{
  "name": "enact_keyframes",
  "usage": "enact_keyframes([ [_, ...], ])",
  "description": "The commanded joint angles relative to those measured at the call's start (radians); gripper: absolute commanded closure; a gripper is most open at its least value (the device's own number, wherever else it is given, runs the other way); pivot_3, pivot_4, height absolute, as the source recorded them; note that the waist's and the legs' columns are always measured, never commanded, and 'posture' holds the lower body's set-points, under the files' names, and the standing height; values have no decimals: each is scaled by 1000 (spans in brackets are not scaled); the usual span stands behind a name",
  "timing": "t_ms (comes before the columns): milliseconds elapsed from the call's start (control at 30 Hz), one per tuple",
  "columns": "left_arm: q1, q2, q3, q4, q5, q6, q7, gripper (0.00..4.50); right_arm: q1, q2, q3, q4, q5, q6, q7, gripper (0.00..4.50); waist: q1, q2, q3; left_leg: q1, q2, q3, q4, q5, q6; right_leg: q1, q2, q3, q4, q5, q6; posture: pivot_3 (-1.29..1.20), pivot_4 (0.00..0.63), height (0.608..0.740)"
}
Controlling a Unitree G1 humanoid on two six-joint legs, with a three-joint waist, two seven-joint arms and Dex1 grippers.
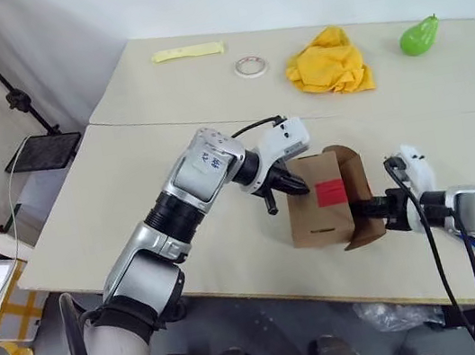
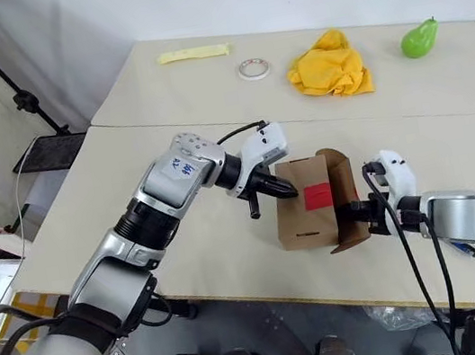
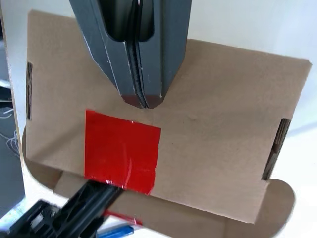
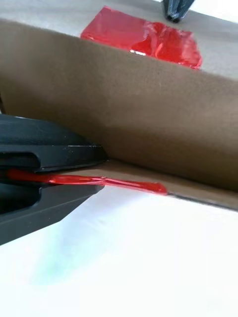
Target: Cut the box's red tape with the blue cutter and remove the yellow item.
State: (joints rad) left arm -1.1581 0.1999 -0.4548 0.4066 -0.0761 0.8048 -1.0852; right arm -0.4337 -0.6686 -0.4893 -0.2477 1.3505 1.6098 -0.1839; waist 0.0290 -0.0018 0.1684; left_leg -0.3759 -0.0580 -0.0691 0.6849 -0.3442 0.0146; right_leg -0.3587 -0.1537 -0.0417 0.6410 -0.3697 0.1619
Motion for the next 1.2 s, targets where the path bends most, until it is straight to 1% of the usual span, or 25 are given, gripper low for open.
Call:
enact_keyframes([
  [33,16,-10,-28,62,34,6,30,4500,-19,-123,-8,-59,219,-60,-219,4452,1,0,0,-1,0,-1,0,0,0,0,0,-1,-1,0,0,0,150,740],
  [133,11,-22,-13,75,32,-3,39,4500,9,-305,124,-86,527,-281,-443,4452,1,-1,0,-2,-1,-2,-1,0,0,0,-1,-4,-4,0,0,0,150,740],
  [200,7,-30,-1,81,28,-5,47,4500,8,-386,190,-138,612,-398,-505,4452,-4,-1,1,-2,0,-2,-1,0,1,1,-1,-6,-5,0,0,0,150,740],
  [300,4,-38,14,90,25,-9,60,4500,16,-454,260,-217,622,-512,-533,4452,-8,-2,2,-7,1,-1,-1,0,1,-1,1,-7,-9,0,1,0,150,740],
  [367,1,-45,27,102,22,-14,70,4500,-2,-469,318,-268,622,-587,-558,4452,-10,-4,3,-10,1,-1,0,0,1,-3,3,-9,-10,0,1,0,150,740],
  [433,-2,-50,34,111,19,-17,76,4500,-15,-482,366,-295,622,-636,-576,4452,-11,-4,3,-11,2,-1,0,0,1,-3,3,-9,-10,0,1,0,150,740],
  [567,-9,-58,51,128,13,-21,83,4500,-64,-524,481,-306,622,-654,-601,4452,-10,-4,3,-11,2,-2,0,0,2,-3,3,-9,-11,1,1,0,150,740],
  [733,-6,-52,63,127,9,-25,72,4500,-119,-564,563,-286,622,-648,-608,4452,-9,-4,3,-11,4,-2,1,0,2,-3,3,-10,-12,1,1,0,150,740],
  [867,0,-11,93,109,-14,-46,24,4500,-140,-607,617,-284,622,-631,-609,4452,-8,-4,3,-11,4,-2,1,0,2,-3,3,-10,-12,1,1,0,150,740],
  [967,-12,42,154,99,-72,-63,-56,4500,-168,-644,660,-277,622,-611,-610,4452,-11,-4,3,-11,4,-3,0,0,2,-3,3,-10,-12,1,1,0,150,740],
  [1067,-19,88,185,88,-112,-85,-134,4500,-207,-638,696,-268,622,-610,-619,4452,-17,-4,3,-12,5,-3,-1,0,2,-4,4,-10,-12,1,1,0,150,740],
  [1200,-30,121,224,54,-164,-78,-200,4500,-266,-621,736,-261,622,-610,-639,4452,-18,-4,3,-12,5,-3,-1,0,2,-4,3,-11,-13,1,1,0,150,740],
])
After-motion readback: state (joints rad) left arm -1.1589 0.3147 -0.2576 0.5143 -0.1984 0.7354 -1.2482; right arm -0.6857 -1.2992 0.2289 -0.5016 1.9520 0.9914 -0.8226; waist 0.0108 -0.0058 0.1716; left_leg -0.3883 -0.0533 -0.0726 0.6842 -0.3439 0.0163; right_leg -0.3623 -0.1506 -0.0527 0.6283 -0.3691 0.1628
